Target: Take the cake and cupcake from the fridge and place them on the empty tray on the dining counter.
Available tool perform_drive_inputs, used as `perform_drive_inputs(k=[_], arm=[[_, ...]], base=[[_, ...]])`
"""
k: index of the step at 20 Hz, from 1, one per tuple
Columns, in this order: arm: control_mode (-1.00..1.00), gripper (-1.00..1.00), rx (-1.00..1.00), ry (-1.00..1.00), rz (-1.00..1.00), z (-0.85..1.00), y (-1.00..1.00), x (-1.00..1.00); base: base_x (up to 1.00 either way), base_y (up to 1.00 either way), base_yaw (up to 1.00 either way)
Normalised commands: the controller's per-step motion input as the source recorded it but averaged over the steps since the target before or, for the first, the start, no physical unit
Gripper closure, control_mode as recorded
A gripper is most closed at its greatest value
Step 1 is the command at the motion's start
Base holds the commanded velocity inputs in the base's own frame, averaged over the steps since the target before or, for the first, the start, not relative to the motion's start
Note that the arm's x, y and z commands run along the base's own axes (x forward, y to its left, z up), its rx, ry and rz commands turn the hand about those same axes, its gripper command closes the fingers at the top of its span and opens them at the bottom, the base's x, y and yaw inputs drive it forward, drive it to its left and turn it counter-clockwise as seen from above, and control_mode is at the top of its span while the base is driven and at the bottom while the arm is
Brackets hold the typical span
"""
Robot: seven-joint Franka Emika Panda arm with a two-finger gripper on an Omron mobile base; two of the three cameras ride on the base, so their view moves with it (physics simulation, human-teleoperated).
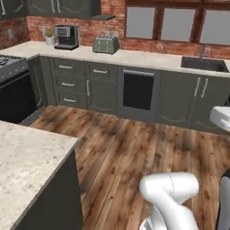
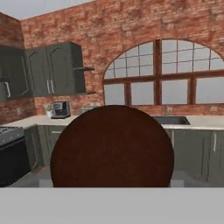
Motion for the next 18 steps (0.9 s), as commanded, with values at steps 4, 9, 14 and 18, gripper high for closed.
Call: perform_drive_inputs(k=[4,9,14,18], arm=[[1.0,1.0,0.0,0.0,0.0,0.0,0.0,0.0],[1.0,1.0,0.0,0.0,0.0,0.0,0.0,0.0],[1.0,1.0,0.0,0.0,0.0,0.0,0.0,0.0],[1.0,1.0,0.0,0.0,0.0,0.0,0.0,0.0]], base=[[0.0,0.07,1.0],[-0.07,0.77,0.68],[-0.23,1.0,0.01],[-0.23,1.0,0.0]])
